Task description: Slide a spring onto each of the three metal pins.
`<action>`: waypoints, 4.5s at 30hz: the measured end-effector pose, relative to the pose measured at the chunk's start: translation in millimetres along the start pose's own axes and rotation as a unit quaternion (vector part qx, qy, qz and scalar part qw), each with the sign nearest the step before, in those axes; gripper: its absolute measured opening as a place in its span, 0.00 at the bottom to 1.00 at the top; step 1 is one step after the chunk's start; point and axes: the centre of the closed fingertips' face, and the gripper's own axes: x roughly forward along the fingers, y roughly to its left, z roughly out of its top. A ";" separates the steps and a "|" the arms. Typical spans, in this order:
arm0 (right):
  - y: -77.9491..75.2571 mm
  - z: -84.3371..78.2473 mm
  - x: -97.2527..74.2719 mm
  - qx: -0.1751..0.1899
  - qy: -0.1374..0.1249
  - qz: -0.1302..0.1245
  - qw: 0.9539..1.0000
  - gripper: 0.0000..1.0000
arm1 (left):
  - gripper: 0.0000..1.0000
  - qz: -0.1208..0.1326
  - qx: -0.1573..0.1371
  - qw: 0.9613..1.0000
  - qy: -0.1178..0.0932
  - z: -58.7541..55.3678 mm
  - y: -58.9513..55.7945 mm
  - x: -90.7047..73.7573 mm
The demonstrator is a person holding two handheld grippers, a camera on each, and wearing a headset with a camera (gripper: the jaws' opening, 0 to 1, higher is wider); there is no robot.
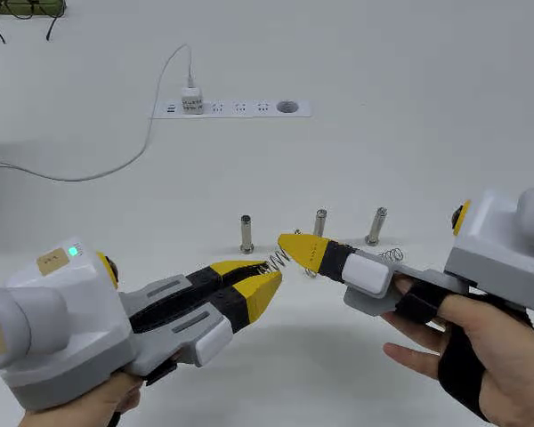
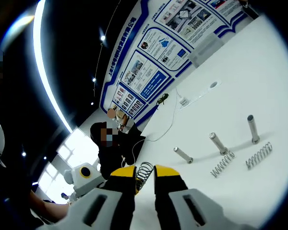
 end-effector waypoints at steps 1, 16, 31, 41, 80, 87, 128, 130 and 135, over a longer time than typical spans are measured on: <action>1.0 0.6 0.0 -0.002 -0.001 0.002 1.000 0.14 | 0.10 -0.002 0.001 1.000 0.000 -0.1 -0.7 0.1; 14.5 -2.3 -0.4 -0.047 0.019 0.019 0.999 0.11 | 0.11 0.010 0.033 0.999 0.021 -1.8 -1.1 0.0; 14.7 9.4 2.5 -0.145 0.027 0.002 0.989 0.11 | 0.20 0.034 0.141 0.985 0.091 -22.6 3.7 -1.5; 16.7 13.5 17.8 -0.245 0.046 0.003 0.969 0.11 | 0.33 0.056 0.150 0.982 0.102 -32.0 8.5 -6.2; -29.2 34.3 78.9 -0.327 0.044 -0.031 0.943 0.12 | 0.60 0.081 0.135 0.981 0.111 -45.9 17.7 -7.9; -34.4 31.9 82.9 -0.324 0.047 -0.033 0.944 0.12 | 0.63 0.084 0.130 0.981 0.113 -47.1 19.1 -7.4; -54.1 -3.9 96.2 -0.372 0.107 -0.043 0.921 0.11 | 0.64 0.114 0.085 0.984 0.105 -43.8 36.4 -16.1; -55.9 -5.6 97.0 -0.372 0.110 -0.045 0.920 0.11 | 0.64 0.115 0.085 0.984 0.105 -43.9 36.7 -17.1; -60.0 -10.0 97.5 -0.375 0.117 -0.048 0.918 0.11 | 0.64 0.116 0.085 0.984 0.106 -44.5 36.6 -18.6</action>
